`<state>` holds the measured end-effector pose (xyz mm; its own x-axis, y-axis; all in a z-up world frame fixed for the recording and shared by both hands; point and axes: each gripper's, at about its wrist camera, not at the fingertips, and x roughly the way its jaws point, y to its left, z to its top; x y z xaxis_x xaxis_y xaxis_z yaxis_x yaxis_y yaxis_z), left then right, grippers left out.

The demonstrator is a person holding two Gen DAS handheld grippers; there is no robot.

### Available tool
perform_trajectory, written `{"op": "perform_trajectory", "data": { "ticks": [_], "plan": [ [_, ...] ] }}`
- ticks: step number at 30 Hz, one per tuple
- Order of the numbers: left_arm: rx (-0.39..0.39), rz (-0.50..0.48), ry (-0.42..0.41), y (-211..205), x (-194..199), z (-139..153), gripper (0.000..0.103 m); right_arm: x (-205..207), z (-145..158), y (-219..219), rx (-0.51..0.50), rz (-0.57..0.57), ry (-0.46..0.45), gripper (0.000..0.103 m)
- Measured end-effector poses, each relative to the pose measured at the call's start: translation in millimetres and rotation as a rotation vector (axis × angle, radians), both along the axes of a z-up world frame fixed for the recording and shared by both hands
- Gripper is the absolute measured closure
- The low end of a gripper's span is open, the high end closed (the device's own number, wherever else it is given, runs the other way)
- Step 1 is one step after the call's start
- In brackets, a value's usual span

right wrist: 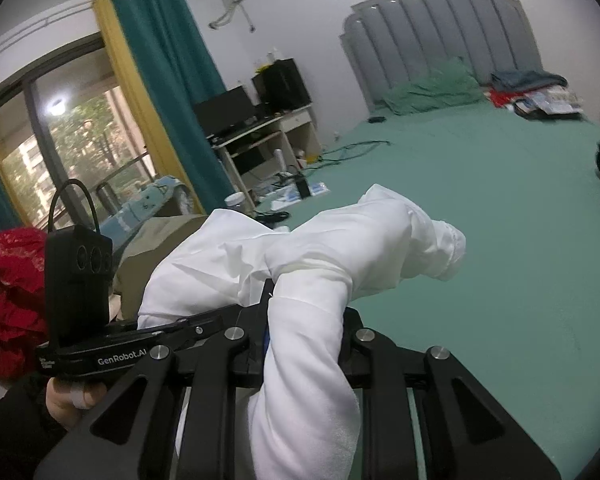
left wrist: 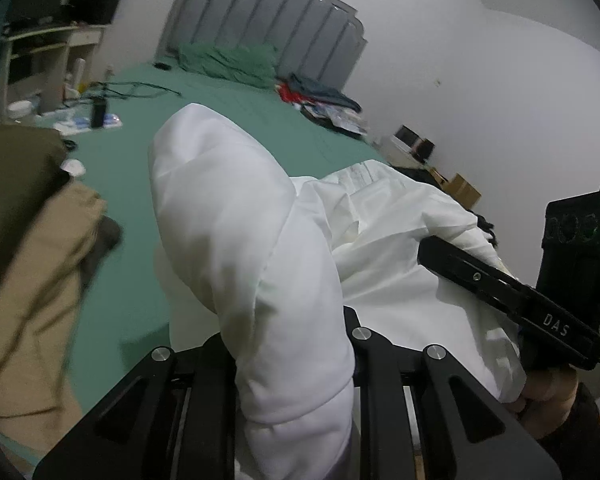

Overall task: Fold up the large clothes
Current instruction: 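Lift the bundle with both tools and fold it over onto itself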

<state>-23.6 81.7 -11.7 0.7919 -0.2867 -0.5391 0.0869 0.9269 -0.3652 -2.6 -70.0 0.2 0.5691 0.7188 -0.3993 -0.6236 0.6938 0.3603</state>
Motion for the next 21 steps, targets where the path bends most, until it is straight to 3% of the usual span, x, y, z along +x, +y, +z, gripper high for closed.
{"op": "perform_trajectory", "data": {
  "ticks": [12,21],
  "plan": [
    [0.033,0.096,-0.018,75,-13,14,0.083,9,0,74,0.051,0.099,-0.018,0.082],
    [0.056,0.098,0.077,110,13,-15,0.083,29,-54,94,0.167,0.133,0.053,0.082]
  ]
}}
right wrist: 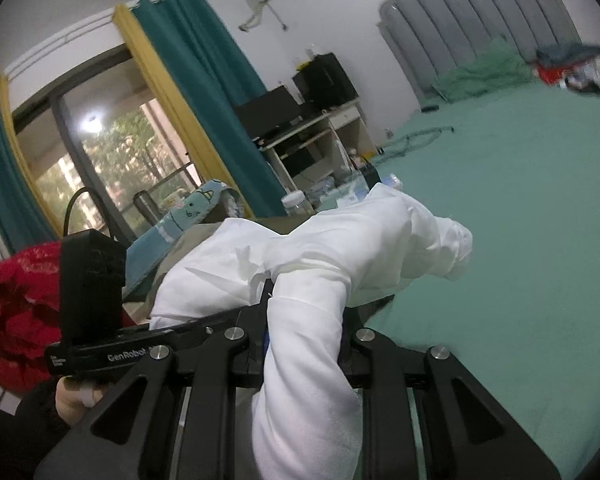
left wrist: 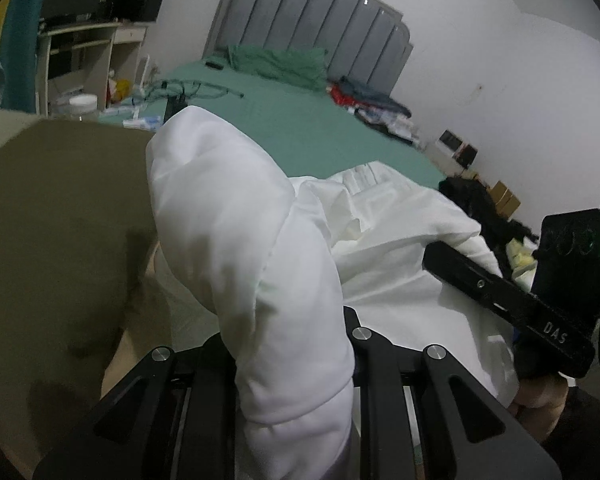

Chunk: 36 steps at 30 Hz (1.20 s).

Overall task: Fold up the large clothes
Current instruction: 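Lift the bundle with both tools and fold it over onto itself, then release the folded bundle onto the clothes pile and withdraw both tools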

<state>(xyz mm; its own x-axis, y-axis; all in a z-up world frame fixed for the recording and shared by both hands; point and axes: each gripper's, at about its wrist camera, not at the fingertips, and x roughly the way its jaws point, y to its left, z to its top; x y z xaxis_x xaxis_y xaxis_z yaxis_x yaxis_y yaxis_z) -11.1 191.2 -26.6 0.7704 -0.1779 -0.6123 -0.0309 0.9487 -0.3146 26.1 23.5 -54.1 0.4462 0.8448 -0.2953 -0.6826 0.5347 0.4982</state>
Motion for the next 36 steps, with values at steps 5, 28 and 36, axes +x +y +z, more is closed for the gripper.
{"op": "perform_trajectory", "data": {
  "ticks": [5,28,36],
  "plan": [
    [-0.014,0.011,0.166,6,36,-51,0.081,16,-50,3,-0.058,-0.038,0.103,0.082],
    [0.236,0.137,0.304,-12,45,-54,0.067,31,-93,-41,-0.414,-0.226,0.236,0.039],
    [0.151,0.172,0.386,2,35,-87,0.067,19,-87,-43,-0.503,-0.207,0.235,0.027]
  ]
}}
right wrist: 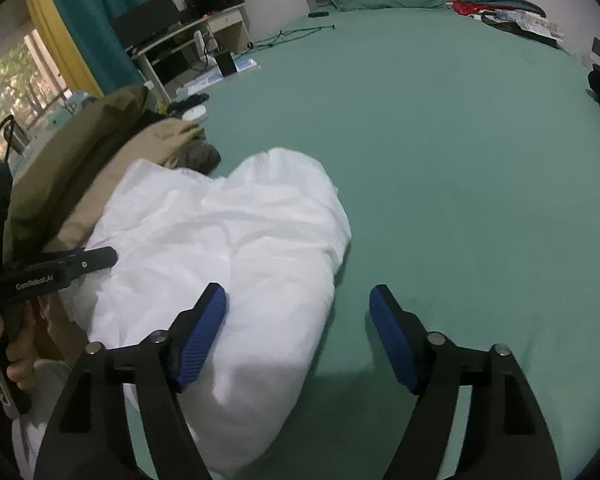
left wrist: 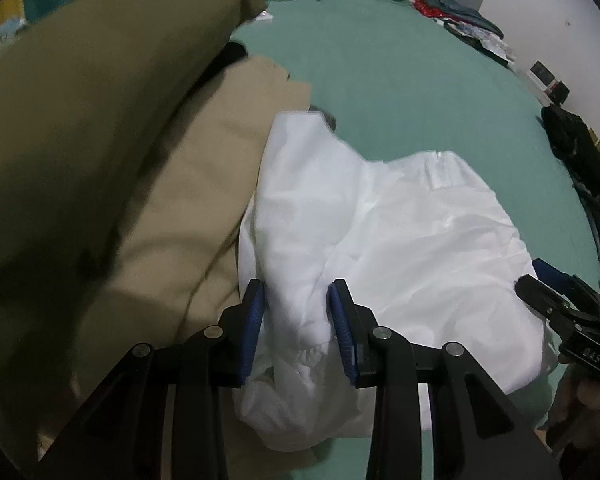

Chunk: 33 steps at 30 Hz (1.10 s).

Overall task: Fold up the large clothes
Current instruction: 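Release the folded bundle onto the clothes pile and withdraw both tools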

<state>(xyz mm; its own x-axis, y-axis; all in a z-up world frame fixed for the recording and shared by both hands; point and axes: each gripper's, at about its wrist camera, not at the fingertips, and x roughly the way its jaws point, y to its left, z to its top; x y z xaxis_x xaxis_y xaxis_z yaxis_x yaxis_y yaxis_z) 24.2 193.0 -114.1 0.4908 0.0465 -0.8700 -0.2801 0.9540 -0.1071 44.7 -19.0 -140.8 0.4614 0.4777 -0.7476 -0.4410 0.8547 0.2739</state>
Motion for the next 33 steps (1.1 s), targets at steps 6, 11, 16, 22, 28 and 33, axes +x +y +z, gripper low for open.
{"op": "perform_trajectory", "data": {
  "ticks": [6,11,16,22,28,33],
  "plan": [
    [0.005,0.002,-0.023,1,-6,-8,0.066,-4,-10,-2,-0.036,0.000,0.026,0.017],
    [0.048,0.016,-0.010,-6,-6,-6,0.066,-9,-15,-3,-0.063,0.005,0.027,0.013],
    [0.043,0.037,-0.002,-6,-15,-3,0.066,-12,-13,-3,-0.091,0.010,0.033,0.012],
    [0.042,0.047,0.015,-10,-23,-2,0.066,-18,-5,-4,-0.117,0.007,0.038,0.012],
    [0.023,0.069,0.009,-14,-35,6,0.066,-25,1,-12,-0.116,-0.006,0.051,0.011],
    [0.031,0.082,-0.009,-20,-54,14,0.066,-36,10,-24,-0.117,-0.018,0.052,0.011]
  ]
}}
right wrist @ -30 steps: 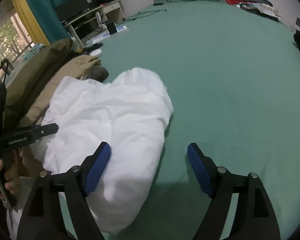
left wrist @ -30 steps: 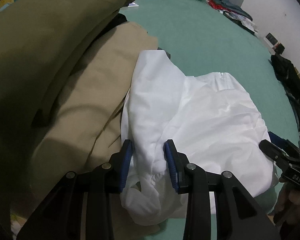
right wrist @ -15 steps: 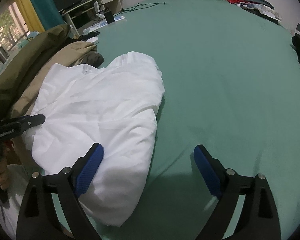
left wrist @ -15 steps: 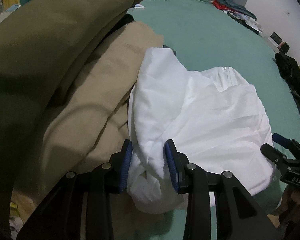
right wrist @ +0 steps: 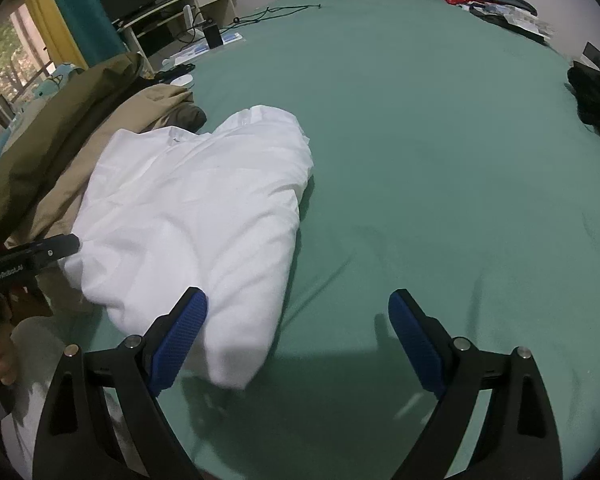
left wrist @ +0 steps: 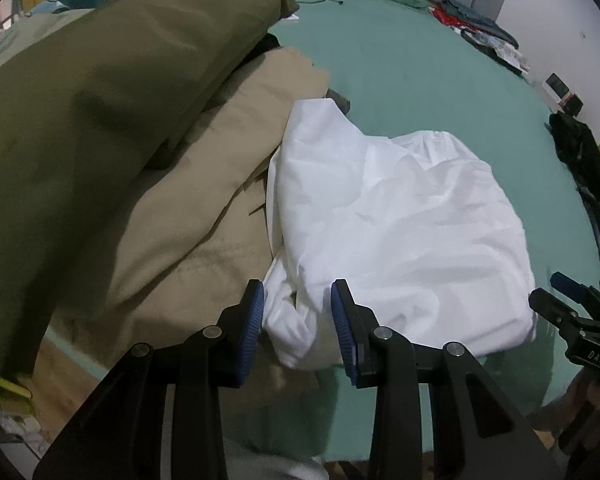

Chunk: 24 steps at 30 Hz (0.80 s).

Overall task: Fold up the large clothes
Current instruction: 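Release the folded bundle onto the clothes pile and withdraw both tools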

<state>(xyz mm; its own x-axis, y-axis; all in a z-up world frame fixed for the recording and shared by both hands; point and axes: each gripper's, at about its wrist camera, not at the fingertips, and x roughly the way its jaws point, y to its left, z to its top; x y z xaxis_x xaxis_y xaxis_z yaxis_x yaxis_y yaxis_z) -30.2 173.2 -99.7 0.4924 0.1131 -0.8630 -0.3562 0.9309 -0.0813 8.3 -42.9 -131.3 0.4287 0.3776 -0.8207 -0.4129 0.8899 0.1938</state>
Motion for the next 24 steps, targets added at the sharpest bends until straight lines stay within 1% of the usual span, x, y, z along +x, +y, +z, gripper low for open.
{"op": "perform_trajectory", "data": {
  "ticks": [7,16,24],
  "plan": [
    [-0.007,0.020,-0.045,-13,-29,21,0.066,-18,12,-18,0.007,-0.009,0.000,0.011],
    [-0.014,0.008,-0.095,-41,-56,45,0.066,-41,22,-49,0.028,-0.039,-0.006,0.011],
    [-0.029,-0.025,-0.137,-74,-69,66,0.066,-58,35,-84,0.049,-0.079,-0.027,0.011]
  ]
}}
